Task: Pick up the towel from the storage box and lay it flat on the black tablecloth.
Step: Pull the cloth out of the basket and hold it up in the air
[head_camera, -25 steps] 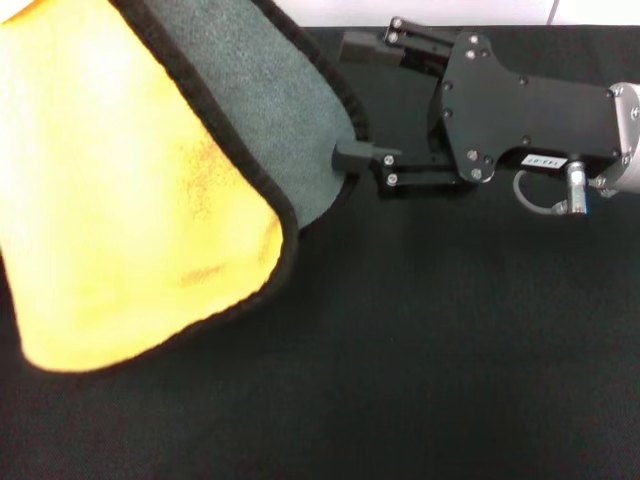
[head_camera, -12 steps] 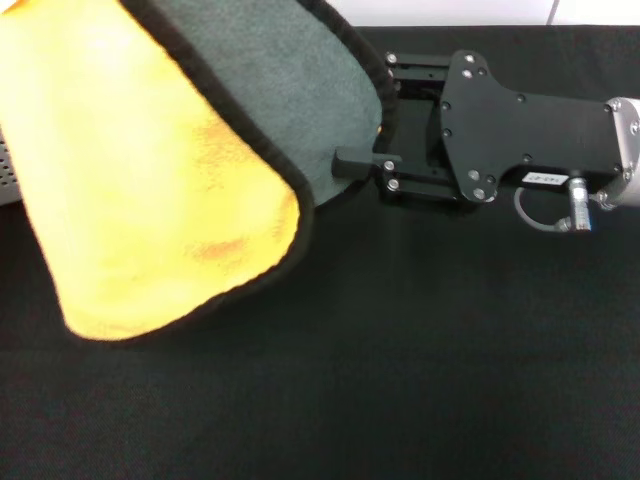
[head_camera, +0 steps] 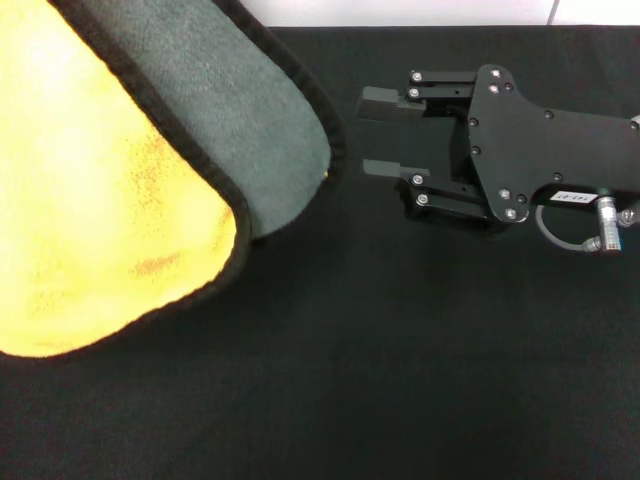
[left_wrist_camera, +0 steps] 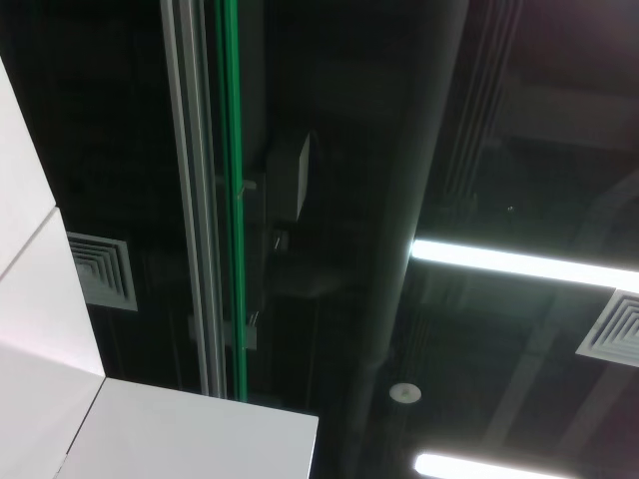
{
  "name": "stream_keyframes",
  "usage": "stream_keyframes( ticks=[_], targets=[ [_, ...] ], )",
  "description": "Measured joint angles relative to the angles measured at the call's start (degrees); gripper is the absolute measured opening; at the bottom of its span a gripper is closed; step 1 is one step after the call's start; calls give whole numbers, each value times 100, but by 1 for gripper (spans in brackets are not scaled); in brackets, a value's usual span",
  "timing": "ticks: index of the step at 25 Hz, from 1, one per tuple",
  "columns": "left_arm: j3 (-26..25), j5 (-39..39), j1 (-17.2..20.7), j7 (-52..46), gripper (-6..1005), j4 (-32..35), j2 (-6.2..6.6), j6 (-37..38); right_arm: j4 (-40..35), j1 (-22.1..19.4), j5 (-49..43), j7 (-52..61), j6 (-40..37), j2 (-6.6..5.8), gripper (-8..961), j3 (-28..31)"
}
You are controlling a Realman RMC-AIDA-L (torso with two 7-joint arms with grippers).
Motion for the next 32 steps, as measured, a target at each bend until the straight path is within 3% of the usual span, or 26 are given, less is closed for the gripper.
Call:
stream_keyframes(
  ticks=[11, 20, 32],
  targets=[
    [-18, -23, 2, 6, 27, -3, -18, 67, 4, -13, 48, 2, 79, 1, 453, 10],
    [-20, -23, 0, 9, 27, -3, -9, 67, -495, -507, 202, 77, -71, -45, 453, 82],
    [15, -40, -62, 9, 27, -3, -22, 275, -419, -370, 187, 126, 315, -15, 454, 54]
  ],
)
